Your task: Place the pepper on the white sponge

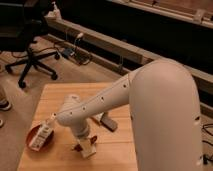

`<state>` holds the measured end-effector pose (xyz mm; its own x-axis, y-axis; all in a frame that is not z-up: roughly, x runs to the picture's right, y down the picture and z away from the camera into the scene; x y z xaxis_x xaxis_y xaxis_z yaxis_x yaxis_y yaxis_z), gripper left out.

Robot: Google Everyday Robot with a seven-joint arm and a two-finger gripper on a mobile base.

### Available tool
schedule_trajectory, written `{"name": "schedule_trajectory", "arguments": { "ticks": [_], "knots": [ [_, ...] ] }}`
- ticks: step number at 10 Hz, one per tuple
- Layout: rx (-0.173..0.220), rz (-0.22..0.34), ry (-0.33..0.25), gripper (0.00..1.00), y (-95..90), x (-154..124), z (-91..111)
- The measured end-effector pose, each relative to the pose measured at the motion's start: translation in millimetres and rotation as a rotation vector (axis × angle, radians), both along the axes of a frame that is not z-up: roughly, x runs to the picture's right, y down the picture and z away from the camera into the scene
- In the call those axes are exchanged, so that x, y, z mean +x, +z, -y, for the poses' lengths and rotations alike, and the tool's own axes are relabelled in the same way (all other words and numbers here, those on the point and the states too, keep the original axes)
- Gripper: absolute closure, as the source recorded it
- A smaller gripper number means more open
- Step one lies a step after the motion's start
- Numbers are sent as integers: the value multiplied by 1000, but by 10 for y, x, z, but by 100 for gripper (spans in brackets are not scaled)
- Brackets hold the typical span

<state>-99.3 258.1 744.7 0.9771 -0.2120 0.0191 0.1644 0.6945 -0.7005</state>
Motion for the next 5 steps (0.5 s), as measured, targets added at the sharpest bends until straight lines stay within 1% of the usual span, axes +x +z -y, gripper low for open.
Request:
{"name": "schedule_trajectory", "arguments": {
  "ticks": [1,2,5],
  "knots": [
    [16,1,10,20,-4,-29,100],
    [39,6,29,20,-26,-76,261],
    [106,34,110,20,-109,-199,839]
  ]
}}
